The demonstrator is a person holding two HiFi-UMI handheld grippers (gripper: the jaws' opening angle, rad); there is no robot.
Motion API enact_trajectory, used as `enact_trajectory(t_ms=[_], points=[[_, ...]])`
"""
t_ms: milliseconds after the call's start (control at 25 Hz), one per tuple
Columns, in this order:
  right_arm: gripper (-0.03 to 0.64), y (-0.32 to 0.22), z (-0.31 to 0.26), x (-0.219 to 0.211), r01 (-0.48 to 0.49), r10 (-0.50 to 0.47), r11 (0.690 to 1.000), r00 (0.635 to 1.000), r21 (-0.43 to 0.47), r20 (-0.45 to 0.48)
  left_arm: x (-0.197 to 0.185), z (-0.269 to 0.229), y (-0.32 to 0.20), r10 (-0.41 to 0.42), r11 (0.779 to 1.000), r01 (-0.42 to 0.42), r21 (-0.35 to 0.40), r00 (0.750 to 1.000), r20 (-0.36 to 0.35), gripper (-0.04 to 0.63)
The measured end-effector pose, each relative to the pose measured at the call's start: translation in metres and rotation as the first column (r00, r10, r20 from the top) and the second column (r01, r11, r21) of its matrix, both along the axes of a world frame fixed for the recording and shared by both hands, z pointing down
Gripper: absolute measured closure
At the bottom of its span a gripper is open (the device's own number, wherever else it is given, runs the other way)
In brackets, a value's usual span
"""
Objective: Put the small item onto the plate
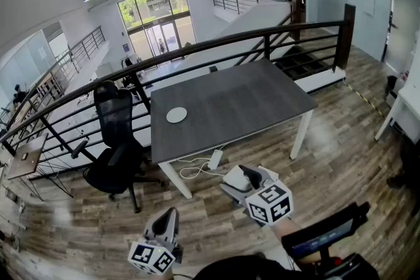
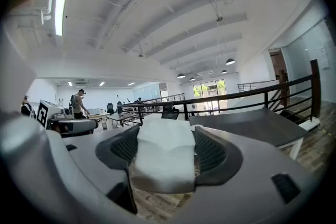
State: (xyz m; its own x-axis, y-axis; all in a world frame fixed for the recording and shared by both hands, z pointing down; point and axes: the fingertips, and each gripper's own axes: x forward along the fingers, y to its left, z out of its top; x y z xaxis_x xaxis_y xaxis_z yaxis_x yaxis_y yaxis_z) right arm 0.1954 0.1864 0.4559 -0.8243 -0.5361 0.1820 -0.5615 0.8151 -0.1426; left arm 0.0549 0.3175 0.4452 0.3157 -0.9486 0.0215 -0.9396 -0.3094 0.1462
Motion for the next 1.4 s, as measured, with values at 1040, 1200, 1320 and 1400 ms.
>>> enact_trajectory(t_ms=[1040, 1200, 1320, 1400], points=[[0.282, 0.007, 0.000, -0.032, -0.026, 0.026, 1.000, 0.999, 0.003, -0.033, -0.037, 0.005, 0.007, 0.013, 1.000, -0.013, 0.007, 0.999, -0.030, 0.592], [0.282, 0.023, 0.005, -0.066, -0.032, 0.033, 0.999, 0.999, 0.013, -0.029, -0.069, 0.013, 0.021, 0.027, 0.999, -0.026, 0.018, 0.999, -0.035, 0.592], [0.282, 0.032, 0.004, -0.089, -0.037, 0.038, 0.999, 0.999, 0.019, -0.027, -0.093, 0.014, 0.030, 0.034, 0.999, -0.033, 0.024, 0.999, -0.040, 0.592], [0.282, 0.027, 0.001, -0.086, -0.043, 0.043, 0.999, 0.999, 0.022, -0.025, -0.088, 0.012, 0.026, 0.037, 0.999, -0.036, 0.025, 0.998, -0.043, 0.592]])
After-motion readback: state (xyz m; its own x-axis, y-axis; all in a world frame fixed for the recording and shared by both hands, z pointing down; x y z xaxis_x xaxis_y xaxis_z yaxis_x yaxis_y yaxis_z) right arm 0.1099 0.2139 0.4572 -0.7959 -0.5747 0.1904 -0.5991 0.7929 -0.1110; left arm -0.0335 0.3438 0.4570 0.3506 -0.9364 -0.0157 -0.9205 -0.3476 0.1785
